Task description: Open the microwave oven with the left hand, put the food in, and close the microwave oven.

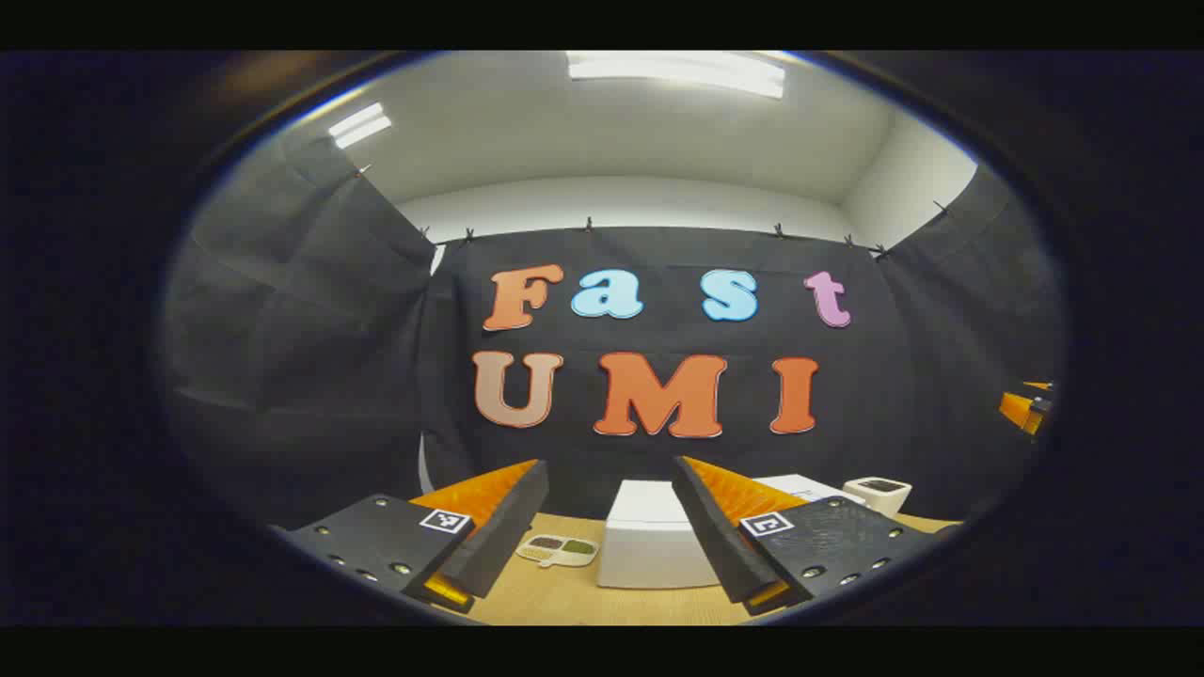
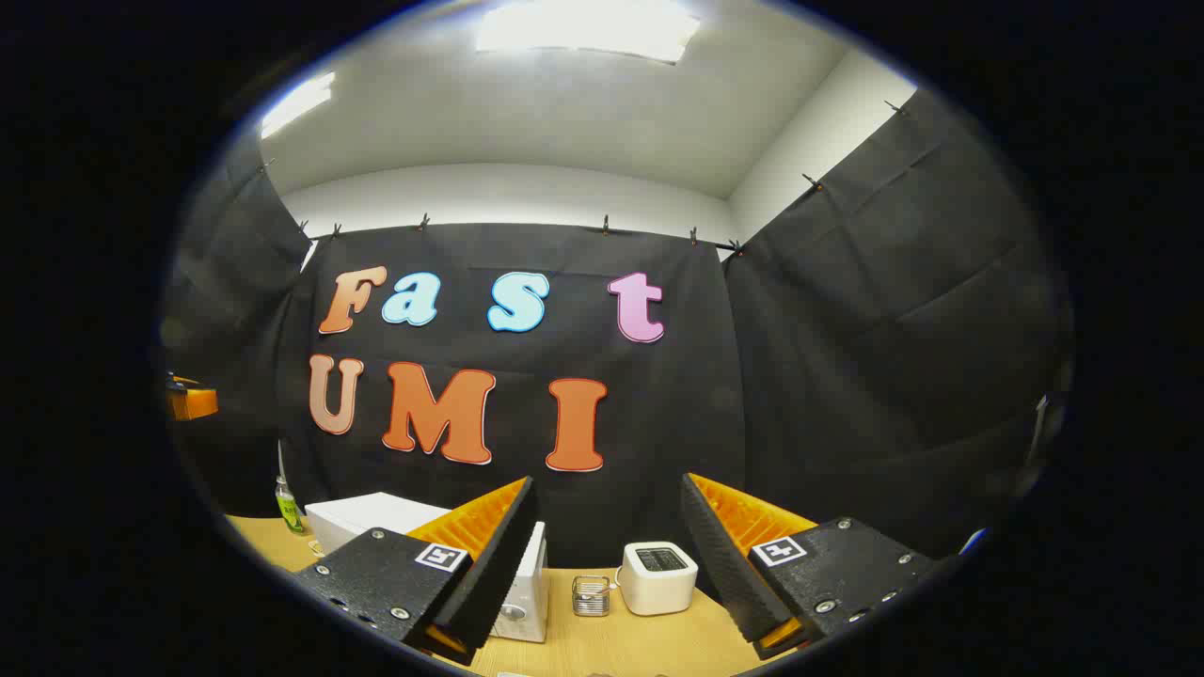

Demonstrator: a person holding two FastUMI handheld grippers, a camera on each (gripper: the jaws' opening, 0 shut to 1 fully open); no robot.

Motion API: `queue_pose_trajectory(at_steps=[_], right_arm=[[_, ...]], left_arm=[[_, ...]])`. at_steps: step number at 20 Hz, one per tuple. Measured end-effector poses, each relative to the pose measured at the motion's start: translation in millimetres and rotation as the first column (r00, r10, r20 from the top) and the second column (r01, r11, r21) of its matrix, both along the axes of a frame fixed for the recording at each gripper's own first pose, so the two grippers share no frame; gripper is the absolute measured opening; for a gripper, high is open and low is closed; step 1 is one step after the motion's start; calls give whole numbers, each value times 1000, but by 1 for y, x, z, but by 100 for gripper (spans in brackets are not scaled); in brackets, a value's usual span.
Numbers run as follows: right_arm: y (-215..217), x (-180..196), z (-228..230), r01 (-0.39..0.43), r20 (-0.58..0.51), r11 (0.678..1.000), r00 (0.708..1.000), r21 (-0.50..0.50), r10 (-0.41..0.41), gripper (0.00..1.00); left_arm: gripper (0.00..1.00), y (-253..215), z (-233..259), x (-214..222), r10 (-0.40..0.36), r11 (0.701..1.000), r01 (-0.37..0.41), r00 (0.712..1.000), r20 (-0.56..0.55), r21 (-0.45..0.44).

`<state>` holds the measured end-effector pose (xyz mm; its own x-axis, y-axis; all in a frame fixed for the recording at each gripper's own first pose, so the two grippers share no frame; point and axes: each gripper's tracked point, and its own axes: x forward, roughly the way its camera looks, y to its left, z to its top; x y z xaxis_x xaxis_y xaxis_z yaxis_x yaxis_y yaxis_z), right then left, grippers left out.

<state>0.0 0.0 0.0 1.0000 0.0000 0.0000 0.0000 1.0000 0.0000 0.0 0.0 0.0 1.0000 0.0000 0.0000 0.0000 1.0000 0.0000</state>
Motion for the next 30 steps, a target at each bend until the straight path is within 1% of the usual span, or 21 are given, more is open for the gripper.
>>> queue_pose_trajectory(at_steps=[2, 3, 4, 5, 7, 12, 13, 15, 16, 17, 20, 21, 23, 24, 27, 30], right_arm=[[2, 1, 7, -14, 29, 999, 999, 32, 13, 95], [2, 2, 8, -15, 32, 999, 999, 44, 14, 94], [1, 3, 8, -15, 36, 999, 999, 48, 13, 94], [0, 3, 10, -13, 41, 999, 999, 45, 12, 94], [0, 0, 11, -17, 46, 999, 999, 33, 16, 94], [-5, -7, 11, -8, 34, 1000, 999, 10, 8, 94], [-3, -10, 13, -18, 29, 1000, 999, 21, 18, 94], [10, -16, 18, -76, 41, 996, 996, 50, 74, 95], [11, -18, 18, -89, 44, 994, 995, 57, 87, 94], [7, -18, 18, -82, 44, 995, 996, 52, 80, 94], [-10, -18, 13, -24, 41, 1000, 999, -1, 24, 94], [-13, -18, 11, -11, 39, 1000, 999, -12, 12, 94], [-15, -20, 4, -5, 25, 1000, 1000, -21, 5, 94], [-18, -22, 0, -4, 13, 1000, 1000, -23, 4, 94], [-22, -24, -15, -9, -15, 1000, 1000, -26, 9, 94], [-25, -27, -32, -17, -41, 999, 999, -32, 15, 94]], left_arm=[[88, -2, -8, -3, -10, 1000, 10, 1000, -7, -2], [88, 0, -11, -4, -7, 1000, 7, 1000, -10, 13], [90, 4, -12, -4, 5, 1000, -5, 1000, -9, 31], [88, 6, -13, -4, 15, 999, -15, 1000, -8, 44], [88, 4, -10, -7, 19, 999, -19, 1000, -11, 51], [88, 2, -6, -11, 6, 1000, -5, 1000, -4, 24], [88, 2, -5, -13, 4, 1000, -3, 1000, -1, 23], [87, -1, -6, -13, 2, 1000, -2, 1000, 1, 20], [88, -1, -7, -15, -1, 1000, 1, 1000, -1, 18], [88, -3, -8, -16, -4, 1000, 4, 1000, -2, 15], [88, -11, -8, -19, -28, 1000, 28, 1000, 3, 9], [90, -14, -8, -20, -37, 999, 37, 999, 11, 2], [88, -24, -11, -22, -64, 998, 65, 998, 18, -13], [90, -29, -12, -21, -77, 997, 77, 997, 17, -18], [85, -46, -25, -22, -111, 994, 111, 994, 6, -17], [90, -70, -46, -21, -155, 988, 155, 988, -19, -17]])
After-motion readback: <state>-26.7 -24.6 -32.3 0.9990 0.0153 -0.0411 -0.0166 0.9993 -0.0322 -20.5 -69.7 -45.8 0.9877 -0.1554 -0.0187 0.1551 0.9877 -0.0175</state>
